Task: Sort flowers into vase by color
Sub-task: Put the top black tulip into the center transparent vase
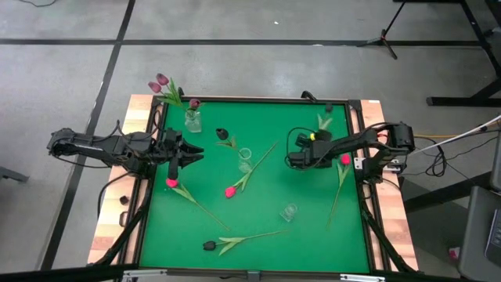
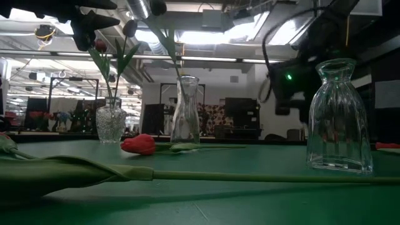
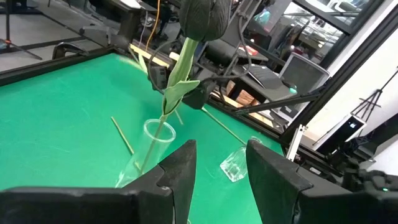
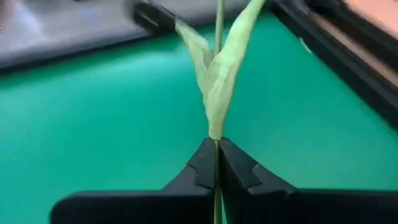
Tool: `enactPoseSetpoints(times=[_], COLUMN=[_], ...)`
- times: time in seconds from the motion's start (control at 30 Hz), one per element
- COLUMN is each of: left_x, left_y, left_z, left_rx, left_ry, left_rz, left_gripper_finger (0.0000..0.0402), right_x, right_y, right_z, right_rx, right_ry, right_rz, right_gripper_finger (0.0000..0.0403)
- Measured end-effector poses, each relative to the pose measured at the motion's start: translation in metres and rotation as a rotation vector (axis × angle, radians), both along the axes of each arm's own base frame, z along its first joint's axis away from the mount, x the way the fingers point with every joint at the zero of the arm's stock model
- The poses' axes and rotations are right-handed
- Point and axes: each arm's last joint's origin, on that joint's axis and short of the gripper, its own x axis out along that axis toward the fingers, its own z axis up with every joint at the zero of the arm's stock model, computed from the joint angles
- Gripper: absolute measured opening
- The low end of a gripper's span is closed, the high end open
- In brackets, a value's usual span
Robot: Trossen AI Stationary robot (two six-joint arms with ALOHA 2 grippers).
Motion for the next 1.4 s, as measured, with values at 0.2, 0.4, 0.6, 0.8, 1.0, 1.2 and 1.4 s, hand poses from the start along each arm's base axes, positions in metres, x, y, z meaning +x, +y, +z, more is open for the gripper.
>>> enactPoseSetpoints(times=[0.2,0.4,0.6,0.8,1.0,1.2,1.4], left_x=[0.000,0.000,0.000,0.000,0.000,-0.001,-0.001], left_y=[0.000,0.000,0.001,0.001,0.001,0.002,0.002], left_z=[-0.001,-0.001,-0.002,-0.002,-0.002,-0.002,-0.002], left_rx=[0.002,0.003,0.006,0.009,0.009,0.018,0.015], left_ry=[0.008,0.009,0.021,0.025,0.024,0.023,0.022], left_rz=[0.007,0.007,0.024,0.033,0.033,0.052,0.055], left_gripper_finger=[0.0137,0.0137,0.0137,0.0137,0.0137,0.0137,0.0137], right_x=[0.028,0.051,0.063,0.067,0.077,0.105,0.128], right_y=[-0.005,0.006,0.034,0.054,0.083,0.107,0.099], right_z=[0.042,0.091,0.119,0.125,0.128,0.156,0.200], right_rx=[-0.160,-0.436,-0.588,-0.590,-0.439,-0.493,-0.776], right_ry=[0.033,0.057,0.013,-0.055,-0.053,0.015,-0.078], right_rz=[0.143,0.231,0.287,0.337,0.530,0.816,1.278], right_gripper_finger=[0.0004,0.0005,0.0004,0.0004,0.0004,0.0005,0.0005])
